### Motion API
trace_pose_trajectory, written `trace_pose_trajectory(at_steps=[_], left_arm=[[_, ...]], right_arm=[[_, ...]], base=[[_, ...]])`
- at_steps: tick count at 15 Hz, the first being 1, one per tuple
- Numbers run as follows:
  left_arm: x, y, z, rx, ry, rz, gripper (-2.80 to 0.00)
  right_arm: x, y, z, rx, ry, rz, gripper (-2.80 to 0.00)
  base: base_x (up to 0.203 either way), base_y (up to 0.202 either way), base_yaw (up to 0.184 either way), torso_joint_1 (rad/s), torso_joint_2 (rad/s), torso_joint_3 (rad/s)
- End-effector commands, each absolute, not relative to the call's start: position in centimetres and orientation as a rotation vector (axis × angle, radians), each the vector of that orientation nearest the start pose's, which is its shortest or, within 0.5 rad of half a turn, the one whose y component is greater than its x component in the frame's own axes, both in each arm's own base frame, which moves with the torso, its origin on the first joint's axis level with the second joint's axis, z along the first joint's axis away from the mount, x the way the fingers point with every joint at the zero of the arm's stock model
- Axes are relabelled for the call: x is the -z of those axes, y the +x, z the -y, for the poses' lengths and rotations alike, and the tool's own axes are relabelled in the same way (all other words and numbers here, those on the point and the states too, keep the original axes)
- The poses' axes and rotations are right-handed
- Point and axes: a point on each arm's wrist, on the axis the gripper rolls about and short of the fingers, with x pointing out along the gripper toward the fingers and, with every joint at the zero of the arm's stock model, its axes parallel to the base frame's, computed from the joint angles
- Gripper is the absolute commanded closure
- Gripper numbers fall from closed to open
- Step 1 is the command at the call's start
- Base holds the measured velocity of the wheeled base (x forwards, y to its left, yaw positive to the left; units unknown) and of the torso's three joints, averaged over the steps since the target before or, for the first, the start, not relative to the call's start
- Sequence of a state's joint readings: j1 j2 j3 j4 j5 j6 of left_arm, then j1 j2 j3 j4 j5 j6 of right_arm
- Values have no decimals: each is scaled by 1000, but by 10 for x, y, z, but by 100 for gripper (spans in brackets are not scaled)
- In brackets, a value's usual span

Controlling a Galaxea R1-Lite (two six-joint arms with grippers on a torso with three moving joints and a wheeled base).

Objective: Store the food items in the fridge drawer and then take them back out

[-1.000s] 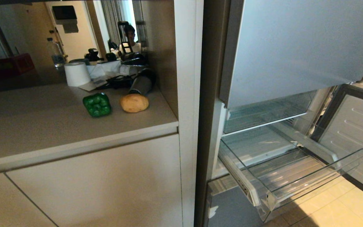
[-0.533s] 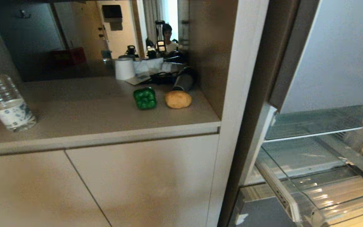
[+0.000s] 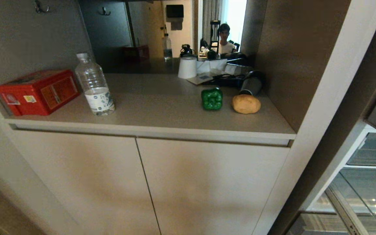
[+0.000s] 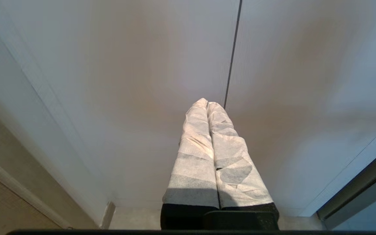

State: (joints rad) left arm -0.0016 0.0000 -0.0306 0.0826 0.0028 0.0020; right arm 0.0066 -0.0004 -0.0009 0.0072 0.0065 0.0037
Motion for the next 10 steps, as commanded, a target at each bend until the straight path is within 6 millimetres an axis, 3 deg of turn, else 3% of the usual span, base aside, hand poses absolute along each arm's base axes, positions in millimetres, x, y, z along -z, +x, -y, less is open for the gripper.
trace_pose_trajectory(at_steps=[1,10], left_arm=[[-75,-25,0,-1,3,-52,0],[-75,-25,0,-1,3,-52,0]], right_arm=[[-75,-23,0,-17,-15,-7,0],[-75,-23,0,-15,-41,-8,0]], base=[[0,0,0,0,0,0],[0,0,0,9,-18,-12]])
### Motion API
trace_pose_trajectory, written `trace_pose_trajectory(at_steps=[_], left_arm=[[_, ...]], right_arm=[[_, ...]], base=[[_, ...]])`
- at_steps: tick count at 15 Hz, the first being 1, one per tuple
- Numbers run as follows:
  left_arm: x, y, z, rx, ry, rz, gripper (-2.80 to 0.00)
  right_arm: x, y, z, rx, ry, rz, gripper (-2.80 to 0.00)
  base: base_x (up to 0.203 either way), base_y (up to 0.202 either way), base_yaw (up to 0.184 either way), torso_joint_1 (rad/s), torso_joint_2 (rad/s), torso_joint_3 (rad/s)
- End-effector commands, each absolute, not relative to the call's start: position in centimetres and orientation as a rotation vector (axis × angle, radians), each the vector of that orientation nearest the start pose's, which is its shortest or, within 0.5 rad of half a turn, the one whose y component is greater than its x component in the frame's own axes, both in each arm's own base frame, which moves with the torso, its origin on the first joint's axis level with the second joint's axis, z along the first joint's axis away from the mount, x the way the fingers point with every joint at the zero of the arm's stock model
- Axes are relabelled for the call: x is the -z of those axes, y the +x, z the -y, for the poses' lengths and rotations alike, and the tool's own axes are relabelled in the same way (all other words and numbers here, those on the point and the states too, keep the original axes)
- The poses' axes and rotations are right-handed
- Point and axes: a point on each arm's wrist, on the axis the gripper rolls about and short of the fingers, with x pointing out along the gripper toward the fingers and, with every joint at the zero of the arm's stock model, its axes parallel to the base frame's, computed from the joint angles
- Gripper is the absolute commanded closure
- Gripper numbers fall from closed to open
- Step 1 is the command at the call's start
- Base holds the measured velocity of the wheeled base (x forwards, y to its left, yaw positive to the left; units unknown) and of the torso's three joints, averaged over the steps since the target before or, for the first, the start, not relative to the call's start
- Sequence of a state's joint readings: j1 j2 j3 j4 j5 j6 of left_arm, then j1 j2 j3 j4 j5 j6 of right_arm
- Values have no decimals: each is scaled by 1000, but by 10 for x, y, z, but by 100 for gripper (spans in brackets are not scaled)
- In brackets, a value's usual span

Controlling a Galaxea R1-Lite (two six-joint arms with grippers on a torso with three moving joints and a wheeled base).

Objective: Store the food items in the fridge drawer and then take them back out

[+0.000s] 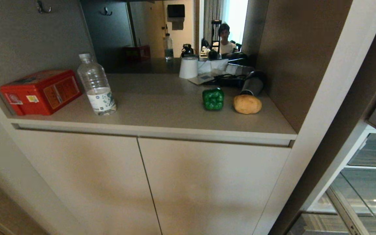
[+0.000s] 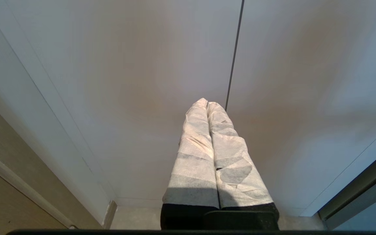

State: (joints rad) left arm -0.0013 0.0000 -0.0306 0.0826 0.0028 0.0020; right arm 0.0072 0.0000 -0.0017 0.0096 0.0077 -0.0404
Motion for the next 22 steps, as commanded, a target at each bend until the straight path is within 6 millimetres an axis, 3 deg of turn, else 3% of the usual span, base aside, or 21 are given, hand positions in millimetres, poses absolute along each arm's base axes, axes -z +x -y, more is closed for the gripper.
trace_pose_trajectory(at_steps=[1,12,22], left_arm=[[-75,-25,0,-1,2,-52,0],[-75,-25,0,-1,2,-53,0],[-75,-25,0,-1,2,-52,0]], right_arm=[[-75,-23,0,-14,-41,-10,0],[-75,-23,0,-9,-9,-5,0],[-76,-23,0,-15,-64,0,0]], base=[[0,0,0,146,-308,-168],[0,0,0,135,-295,-159],[0,0,0,58,-121,-63]])
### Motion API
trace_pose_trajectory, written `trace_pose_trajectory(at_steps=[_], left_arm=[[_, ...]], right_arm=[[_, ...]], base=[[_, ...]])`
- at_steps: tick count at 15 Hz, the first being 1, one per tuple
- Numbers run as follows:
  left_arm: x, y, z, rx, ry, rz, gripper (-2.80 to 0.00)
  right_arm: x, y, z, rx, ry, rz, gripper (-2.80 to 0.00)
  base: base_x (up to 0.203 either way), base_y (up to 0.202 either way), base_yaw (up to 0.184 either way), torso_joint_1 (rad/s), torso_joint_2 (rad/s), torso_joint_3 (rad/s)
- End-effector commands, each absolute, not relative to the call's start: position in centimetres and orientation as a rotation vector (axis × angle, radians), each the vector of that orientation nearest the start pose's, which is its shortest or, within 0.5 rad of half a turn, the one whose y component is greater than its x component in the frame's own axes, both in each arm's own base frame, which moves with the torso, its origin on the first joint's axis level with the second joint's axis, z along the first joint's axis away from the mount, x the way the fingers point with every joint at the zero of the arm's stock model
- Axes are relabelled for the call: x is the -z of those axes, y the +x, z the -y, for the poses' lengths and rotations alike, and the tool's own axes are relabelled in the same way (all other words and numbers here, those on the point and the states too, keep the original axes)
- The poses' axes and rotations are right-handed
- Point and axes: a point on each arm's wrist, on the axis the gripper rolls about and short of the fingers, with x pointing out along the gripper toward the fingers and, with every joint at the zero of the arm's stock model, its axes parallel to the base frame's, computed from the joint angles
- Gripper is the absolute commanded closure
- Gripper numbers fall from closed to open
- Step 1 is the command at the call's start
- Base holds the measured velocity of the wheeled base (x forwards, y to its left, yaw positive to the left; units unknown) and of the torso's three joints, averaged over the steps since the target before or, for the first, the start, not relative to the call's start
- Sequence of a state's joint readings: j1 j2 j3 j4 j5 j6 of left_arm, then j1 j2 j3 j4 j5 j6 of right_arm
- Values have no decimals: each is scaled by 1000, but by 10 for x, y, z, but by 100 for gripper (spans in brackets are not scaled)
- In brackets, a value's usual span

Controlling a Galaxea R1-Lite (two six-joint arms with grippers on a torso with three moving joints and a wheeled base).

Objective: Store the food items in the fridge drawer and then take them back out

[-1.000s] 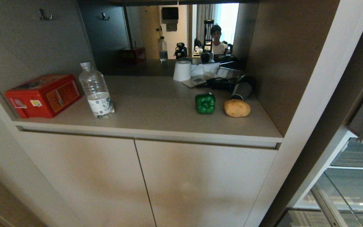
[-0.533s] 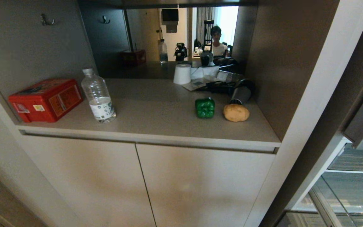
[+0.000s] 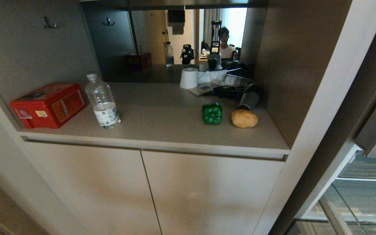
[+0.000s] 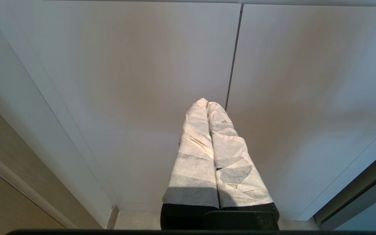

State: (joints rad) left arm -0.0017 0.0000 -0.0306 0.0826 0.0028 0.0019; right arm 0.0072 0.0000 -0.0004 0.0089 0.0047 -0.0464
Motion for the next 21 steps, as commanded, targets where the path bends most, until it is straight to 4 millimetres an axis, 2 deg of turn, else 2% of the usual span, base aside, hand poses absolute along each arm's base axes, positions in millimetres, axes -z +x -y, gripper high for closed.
trace_pose_trajectory(at_steps=[1,2,4,6,8,11,13,16,18,21], left_arm=[[-75,-25,0,-1,2,-52,0],[-75,-25,0,-1,2,-52,0],[-75,-25,0,-1,2,-52,0],[-75,-25,0,-1,2,-52,0],[-75,-25,0,-1,2,-52,0],[-75,-25,0,-1,2,-53,0],[-75,-25,0,-1,2,-52,0],[-75,-25,0,-1,2,-52,0],[-75,-25,0,-1,2,-52,0],[-75,-25,0,-1,2,-52,0]], right_arm=[[-84,-24,0,-25,-73,62,0],[-98,-26,-2,-81,-90,142,0],[-128,-23,-3,-155,-100,160,0],[-161,-8,-5,-283,-80,106,0],[-185,18,-10,-494,-60,9,0],[-196,67,-29,-752,-27,-191,0],[-201,101,-45,-822,-9,-299,0],[-217,148,-66,-793,-2,-324,0],[-231,169,-84,-742,-15,-298,0],[-228,203,-106,-668,-40,-342,0]], base=[[0,0,0,0,0,0],[0,0,0,0,0,0],[0,0,0,0,0,0],[0,0,0,0,0,0],[0,0,0,0,0,0],[0,0,0,0,0,0],[0,0,0,0,0,0],[0,0,0,0,0,0],[0,0,0,0,0,0],[0,0,0,0,0,0]])
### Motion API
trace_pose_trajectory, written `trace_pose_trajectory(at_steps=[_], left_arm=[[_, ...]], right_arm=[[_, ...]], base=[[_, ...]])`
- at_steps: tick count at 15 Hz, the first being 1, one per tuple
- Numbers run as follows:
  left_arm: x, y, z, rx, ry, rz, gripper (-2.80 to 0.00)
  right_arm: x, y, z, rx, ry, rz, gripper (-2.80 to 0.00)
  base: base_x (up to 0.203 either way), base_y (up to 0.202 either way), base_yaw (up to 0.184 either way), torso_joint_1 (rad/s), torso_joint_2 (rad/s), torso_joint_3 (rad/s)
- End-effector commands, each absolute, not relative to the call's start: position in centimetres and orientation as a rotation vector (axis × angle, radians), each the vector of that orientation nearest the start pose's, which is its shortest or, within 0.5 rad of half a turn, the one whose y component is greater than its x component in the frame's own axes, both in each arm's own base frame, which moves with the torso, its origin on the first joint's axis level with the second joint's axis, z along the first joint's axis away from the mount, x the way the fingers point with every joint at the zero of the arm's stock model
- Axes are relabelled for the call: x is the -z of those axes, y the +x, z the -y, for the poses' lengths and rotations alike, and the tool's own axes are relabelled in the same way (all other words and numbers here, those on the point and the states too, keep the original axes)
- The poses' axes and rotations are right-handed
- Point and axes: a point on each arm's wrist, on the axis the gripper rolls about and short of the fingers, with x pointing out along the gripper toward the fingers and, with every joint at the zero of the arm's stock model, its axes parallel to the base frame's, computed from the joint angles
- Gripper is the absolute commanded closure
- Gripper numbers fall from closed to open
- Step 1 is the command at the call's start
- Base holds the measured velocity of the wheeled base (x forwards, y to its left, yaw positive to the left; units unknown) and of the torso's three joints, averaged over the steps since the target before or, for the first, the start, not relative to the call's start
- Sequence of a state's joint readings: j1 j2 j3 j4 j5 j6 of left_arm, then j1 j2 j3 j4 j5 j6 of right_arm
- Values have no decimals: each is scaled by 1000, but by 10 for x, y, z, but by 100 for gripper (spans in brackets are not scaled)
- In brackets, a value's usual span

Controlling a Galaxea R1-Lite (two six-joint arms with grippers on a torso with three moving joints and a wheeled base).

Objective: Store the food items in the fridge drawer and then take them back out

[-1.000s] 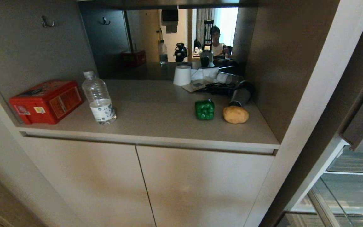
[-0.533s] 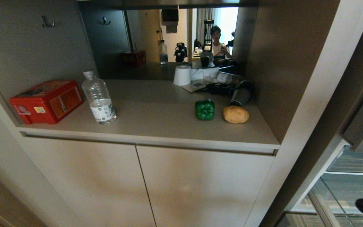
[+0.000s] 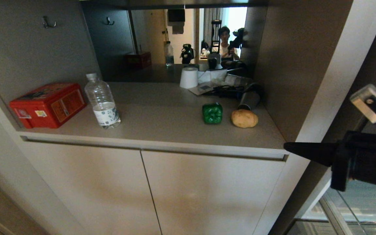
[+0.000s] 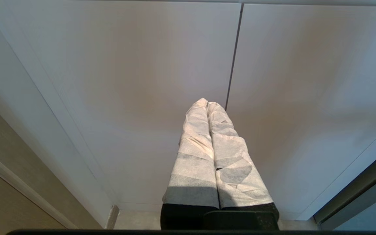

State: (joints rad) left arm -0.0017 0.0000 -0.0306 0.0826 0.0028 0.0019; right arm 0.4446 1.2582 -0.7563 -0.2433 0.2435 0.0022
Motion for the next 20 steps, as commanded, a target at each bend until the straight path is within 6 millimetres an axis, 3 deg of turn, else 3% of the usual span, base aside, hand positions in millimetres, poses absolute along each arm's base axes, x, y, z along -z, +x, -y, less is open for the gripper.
trace_pose_trajectory(at_steps=[1,5,8,13,16,20], left_arm=[[-75,-25,0,-1,2,-52,0],[-75,-25,0,-1,2,-52,0],[-76,-25,0,-1,2,-52,0],[-75,-25,0,-1,3,-52,0],[-75,-25,0,-1,2,-52,0],[-75,-25,0,-1,2,-52,0]], right_arm=[[-225,217,-113,-614,-54,-349,-280],[-237,257,-133,-388,-85,-266,-280],[-246,278,-147,-326,-96,-229,-280],[-235,302,-179,-308,-169,-230,-280],[-240,321,-188,-180,-175,-197,-280],[-231,335,-196,-51,-199,-210,-280]], base=[[0,0,0,0,0,0],[0,0,0,0,0,0],[0,0,0,0,0,0],[0,0,0,0,0,0],[0,0,0,0,0,0],[0,0,0,0,0,0]])
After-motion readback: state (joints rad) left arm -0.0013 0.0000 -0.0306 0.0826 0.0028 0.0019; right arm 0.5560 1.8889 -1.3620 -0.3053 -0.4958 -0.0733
